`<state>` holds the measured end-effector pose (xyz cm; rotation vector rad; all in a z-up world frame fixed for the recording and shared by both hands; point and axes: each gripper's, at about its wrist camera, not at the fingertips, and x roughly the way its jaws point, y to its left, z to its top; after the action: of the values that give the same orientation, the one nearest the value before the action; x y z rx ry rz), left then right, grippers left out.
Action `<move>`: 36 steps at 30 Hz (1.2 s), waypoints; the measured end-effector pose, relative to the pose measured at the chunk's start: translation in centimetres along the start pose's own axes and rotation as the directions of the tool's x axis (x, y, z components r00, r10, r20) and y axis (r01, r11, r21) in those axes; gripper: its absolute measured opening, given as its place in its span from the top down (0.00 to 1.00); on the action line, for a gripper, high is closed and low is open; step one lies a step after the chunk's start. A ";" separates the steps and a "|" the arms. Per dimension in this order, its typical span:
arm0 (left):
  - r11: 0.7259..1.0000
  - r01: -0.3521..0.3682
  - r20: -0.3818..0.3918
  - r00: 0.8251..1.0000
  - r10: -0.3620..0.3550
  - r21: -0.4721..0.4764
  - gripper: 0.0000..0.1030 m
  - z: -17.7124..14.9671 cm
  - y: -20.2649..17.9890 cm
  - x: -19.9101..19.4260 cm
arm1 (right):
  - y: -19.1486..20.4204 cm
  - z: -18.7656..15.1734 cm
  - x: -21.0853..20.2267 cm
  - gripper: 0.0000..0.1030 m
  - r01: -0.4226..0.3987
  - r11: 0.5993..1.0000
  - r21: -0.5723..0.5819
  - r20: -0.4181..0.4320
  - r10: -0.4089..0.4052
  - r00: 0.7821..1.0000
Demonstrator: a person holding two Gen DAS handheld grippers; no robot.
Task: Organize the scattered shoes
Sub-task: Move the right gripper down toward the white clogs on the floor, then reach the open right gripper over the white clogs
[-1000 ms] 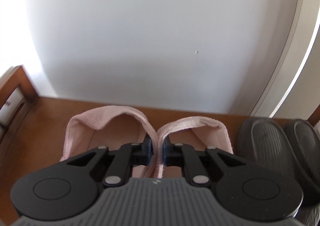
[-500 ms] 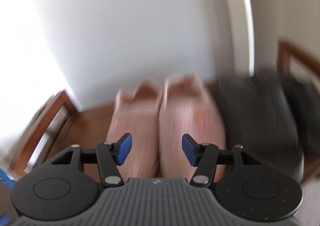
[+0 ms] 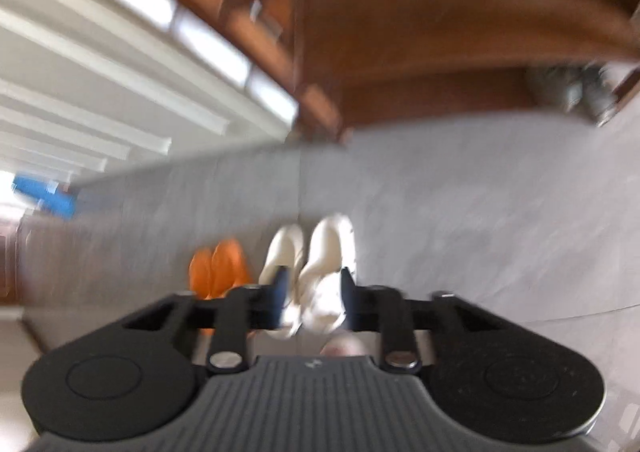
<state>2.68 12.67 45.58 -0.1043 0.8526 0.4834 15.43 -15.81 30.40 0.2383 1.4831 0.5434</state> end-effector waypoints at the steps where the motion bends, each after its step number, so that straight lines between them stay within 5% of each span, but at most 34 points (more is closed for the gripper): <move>1: 1.000 -0.024 0.005 1.000 0.024 -0.015 0.23 -1.0 -0.2 -0.1 | 0.5 -0.2 1.2 0.83 -0.008 0.999 -0.040 -0.017 0.007 1.000; 8: 0.991 -0.082 -0.059 0.995 0.076 -0.105 0.23 -6.6 -1.9 0.9 | 0.9 -2.4 10.8 0.77 0.037 0.968 -0.247 -0.111 -0.066 0.992; 12: 0.994 -0.047 -0.069 0.997 0.040 -0.101 0.23 -8.3 -1.1 2.2 | 1.4 -5.5 14.7 0.52 0.063 0.971 -0.231 -0.091 -0.086 0.992; 19: 0.996 0.065 -0.051 0.996 -0.068 -0.064 0.23 -11.8 3.4 7.4 | 3.8 -11.5 21.0 0.52 0.096 0.975 -0.202 -0.032 -0.104 0.994; 23: 0.991 0.128 -0.044 0.991 -0.127 0.037 0.23 -14.9 6.0 12.4 | 4.7 -14.2 25.0 0.52 0.120 0.973 -0.199 0.021 -0.118 0.993; 30: 0.969 0.133 -0.001 0.991 -0.136 0.210 0.23 -21.4 8.2 23.6 | 4.9 -17.3 32.7 0.52 0.180 0.958 -0.225 0.158 -0.146 0.977; 36: 0.966 0.172 0.013 0.984 -0.178 0.191 0.23 -23.2 8.9 29.1 | 5.0 -20.0 39.3 0.52 0.233 0.942 -0.240 0.274 -0.165 0.948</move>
<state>-1.31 24.80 9.51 0.0033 0.8472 0.2359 -5.31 3.96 -3.46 -0.0587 1.1563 0.5227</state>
